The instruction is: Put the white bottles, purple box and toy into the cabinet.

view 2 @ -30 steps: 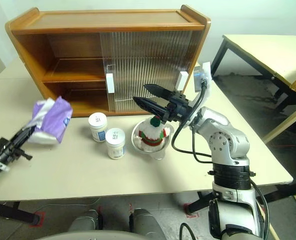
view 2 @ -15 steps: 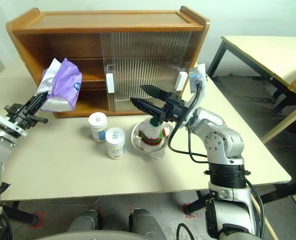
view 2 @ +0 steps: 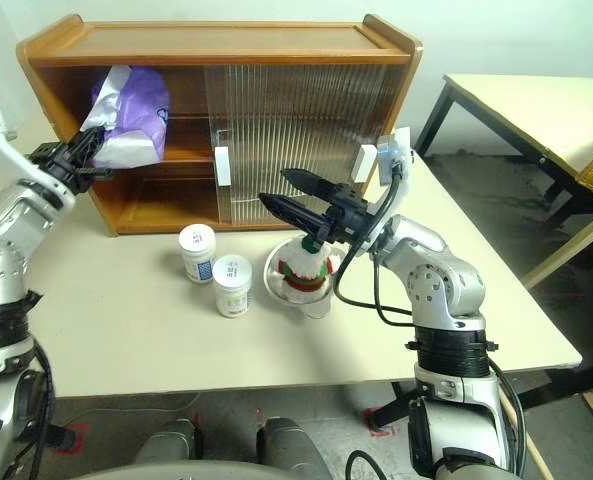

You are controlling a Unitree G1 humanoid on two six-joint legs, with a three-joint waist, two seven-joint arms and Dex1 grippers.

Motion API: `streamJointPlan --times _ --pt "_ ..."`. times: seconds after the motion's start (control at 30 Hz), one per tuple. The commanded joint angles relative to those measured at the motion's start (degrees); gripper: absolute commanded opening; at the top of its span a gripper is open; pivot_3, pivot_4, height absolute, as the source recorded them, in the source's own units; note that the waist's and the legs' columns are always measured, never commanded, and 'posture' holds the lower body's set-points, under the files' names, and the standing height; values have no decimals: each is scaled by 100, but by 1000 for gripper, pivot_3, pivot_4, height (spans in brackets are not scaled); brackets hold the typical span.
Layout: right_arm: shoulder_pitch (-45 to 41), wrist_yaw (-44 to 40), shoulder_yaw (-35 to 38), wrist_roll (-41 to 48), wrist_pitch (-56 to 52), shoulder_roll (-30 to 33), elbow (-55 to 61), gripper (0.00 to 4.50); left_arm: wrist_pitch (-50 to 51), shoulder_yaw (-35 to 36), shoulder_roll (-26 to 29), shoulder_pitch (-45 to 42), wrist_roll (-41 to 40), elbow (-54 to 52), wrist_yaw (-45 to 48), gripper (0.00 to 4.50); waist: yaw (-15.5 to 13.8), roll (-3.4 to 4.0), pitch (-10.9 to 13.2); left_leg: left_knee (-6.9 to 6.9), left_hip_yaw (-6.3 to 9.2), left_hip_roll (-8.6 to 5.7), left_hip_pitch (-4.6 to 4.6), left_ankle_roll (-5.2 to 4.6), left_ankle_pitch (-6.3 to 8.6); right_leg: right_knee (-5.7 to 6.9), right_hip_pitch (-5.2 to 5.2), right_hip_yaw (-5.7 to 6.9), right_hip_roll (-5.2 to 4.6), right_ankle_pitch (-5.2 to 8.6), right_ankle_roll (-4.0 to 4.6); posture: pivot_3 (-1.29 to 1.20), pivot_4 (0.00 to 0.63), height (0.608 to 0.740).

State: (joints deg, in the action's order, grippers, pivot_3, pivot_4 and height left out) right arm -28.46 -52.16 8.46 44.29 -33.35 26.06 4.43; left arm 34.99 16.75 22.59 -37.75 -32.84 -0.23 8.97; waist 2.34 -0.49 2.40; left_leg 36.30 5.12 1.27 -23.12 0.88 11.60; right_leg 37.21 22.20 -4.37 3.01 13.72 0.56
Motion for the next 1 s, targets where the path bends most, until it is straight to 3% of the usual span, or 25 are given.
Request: streamJointPlan --times 0.03,0.23,0.33,0.7,1.0 --pt "54 39 13 -38 73 -4 119 4500 37 -96 -99 -287 227 478 -112 30 2 0 0 2 0 0 2 0 0 0 -2 0 2 0 0 -125 48 740" --pt "117 74 60 -16 71 25 182 4500 -252 -246 -247 -578 585 1067 -22 30 22 -3 2 9 1 0 5 -1 0 0 -5 -4 8 -6 -9 -142 48 740" --pt "137 80 81 -5 63 44 198 4500 -409 -308 -281 -629 686 1220 113 772 35 -6 4 12 0 -1 5 -1 0 0 -6 -6 10 -6 -10 -144 49 740" --pt "144 115 67 6 38 42 230 4500 -1228 -65 -472 -626 614 1148 429 4457 47 -9 6 21 -56 -5 5 -2 0 -1 -11 -5 14 -9 -14 -140 44 740" --pt "55 44 32 -11 34 72 135 4500 -1869 -48 -539 -105 470 337 932 4457 47 -8 5 41 -68 -5 4 -7 3 0 -19 -5 23 -13 -20 -125 36 740"
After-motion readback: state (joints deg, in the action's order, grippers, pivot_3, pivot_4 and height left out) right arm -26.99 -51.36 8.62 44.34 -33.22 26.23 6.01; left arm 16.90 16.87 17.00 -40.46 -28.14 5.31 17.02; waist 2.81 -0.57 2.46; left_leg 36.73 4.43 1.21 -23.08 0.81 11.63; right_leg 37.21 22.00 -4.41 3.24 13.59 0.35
